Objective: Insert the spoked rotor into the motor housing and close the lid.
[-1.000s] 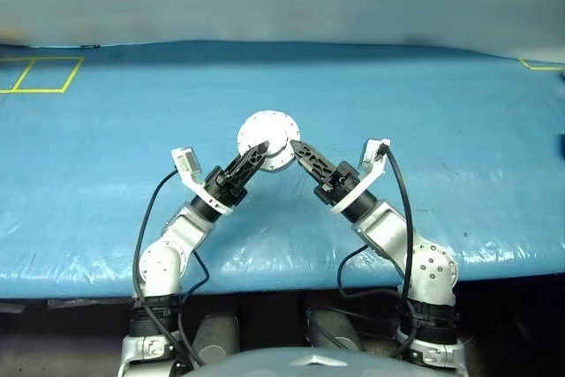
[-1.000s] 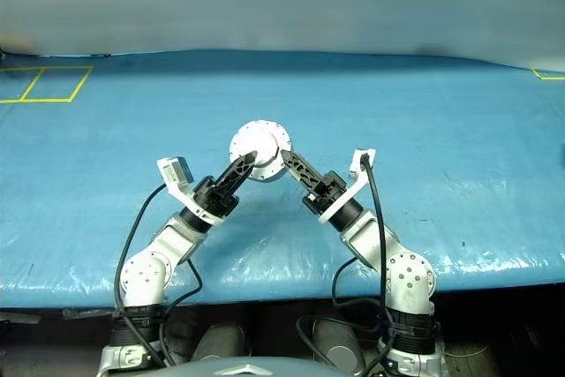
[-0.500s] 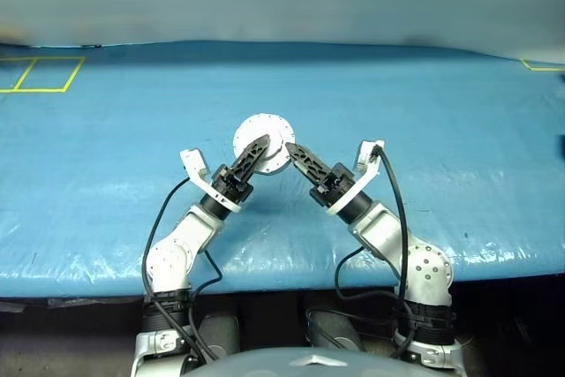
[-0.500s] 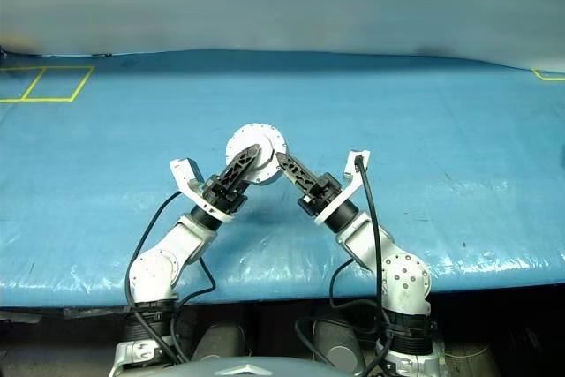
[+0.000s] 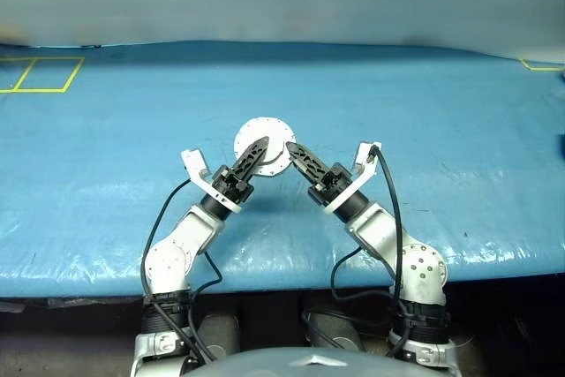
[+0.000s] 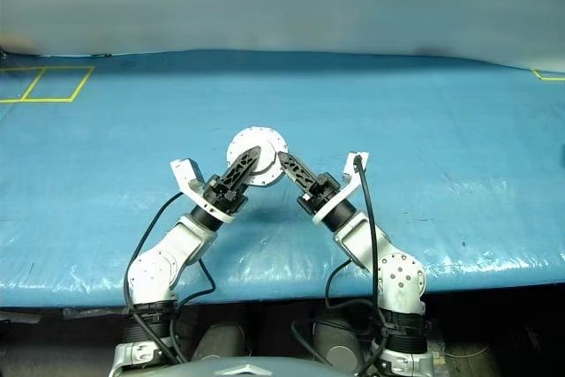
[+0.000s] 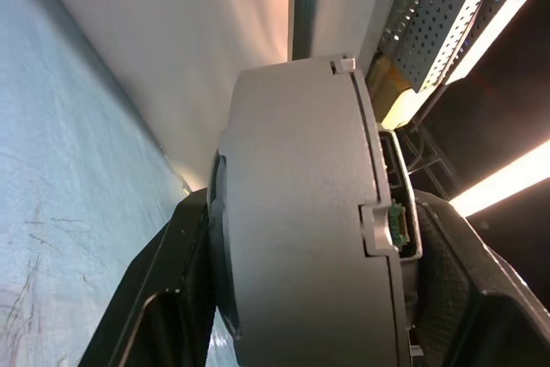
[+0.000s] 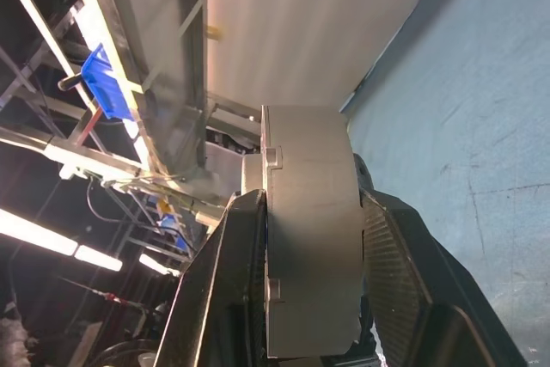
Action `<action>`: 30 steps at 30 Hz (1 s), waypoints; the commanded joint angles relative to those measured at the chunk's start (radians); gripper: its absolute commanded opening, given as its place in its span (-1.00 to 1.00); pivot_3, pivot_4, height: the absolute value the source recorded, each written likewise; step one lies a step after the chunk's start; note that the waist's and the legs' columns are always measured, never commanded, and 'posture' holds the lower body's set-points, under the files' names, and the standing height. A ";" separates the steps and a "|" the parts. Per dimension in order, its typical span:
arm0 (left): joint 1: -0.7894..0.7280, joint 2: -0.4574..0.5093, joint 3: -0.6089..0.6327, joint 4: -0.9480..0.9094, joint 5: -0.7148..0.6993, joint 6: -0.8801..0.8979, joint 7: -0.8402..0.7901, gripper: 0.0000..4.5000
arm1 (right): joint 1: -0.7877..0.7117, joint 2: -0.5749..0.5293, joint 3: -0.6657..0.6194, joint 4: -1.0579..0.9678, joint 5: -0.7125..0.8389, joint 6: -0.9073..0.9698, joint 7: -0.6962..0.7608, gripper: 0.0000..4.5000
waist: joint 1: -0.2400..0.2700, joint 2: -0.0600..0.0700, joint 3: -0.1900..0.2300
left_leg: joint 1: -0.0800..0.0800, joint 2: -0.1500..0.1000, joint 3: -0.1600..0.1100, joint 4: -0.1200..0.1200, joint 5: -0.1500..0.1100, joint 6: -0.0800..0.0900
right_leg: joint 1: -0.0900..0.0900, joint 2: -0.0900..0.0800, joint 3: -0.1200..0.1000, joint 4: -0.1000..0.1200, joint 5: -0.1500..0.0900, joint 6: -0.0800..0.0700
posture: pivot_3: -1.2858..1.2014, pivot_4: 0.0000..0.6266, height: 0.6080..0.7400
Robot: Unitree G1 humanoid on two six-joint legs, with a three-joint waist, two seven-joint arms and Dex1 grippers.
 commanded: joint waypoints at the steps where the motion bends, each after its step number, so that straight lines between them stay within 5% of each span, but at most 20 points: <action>1: -0.002 0.017 -0.057 -0.108 -0.045 0.052 -0.060 0.15 | -0.029 0.016 0.004 -0.008 -0.019 -0.025 -0.045 -0.42 | 0.000 0.000 0.000 | 0.000 0.000 0.000 0.000 0.000 0.000 | 0.000 0.000 0.000 0.000 0.000 0.000 | 0.03 -0.52 1.00; 19: -0.009 0.106 -0.095 -0.090 0.050 0.065 -0.026 0.13 | -0.046 0.028 0.032 0.013 -0.055 -0.003 -0.080 -0.42 | 0.000 0.000 0.000 | 0.000 0.000 0.000 0.000 0.000 0.000 | 0.000 0.000 0.000 0.001 0.000 0.000 | 0.03 -0.52 1.00; 25: -0.009 0.090 -0.086 -0.081 0.076 0.046 -0.012 0.04 | -0.048 0.020 0.041 0.006 -0.060 0.011 -0.047 0.45 | 0.000 0.000 0.000 | 0.000 0.000 0.000 0.000 0.000 -0.001 | 0.000 0.000 0.000 0.001 0.000 0.000 | 0.03 -0.52 1.00; 30: -0.014 0.078 -0.085 -0.076 0.104 0.032 0.008 0.04 | -0.048 0.017 0.039 0.002 -0.063 0.012 -0.035 0.45 | 0.000 0.000 0.000 | 0.000 0.000 0.000 0.000 0.000 -0.001 | 0.000 0.000 0.000 0.001 0.000 0.000 | 0.03 -0.52 1.00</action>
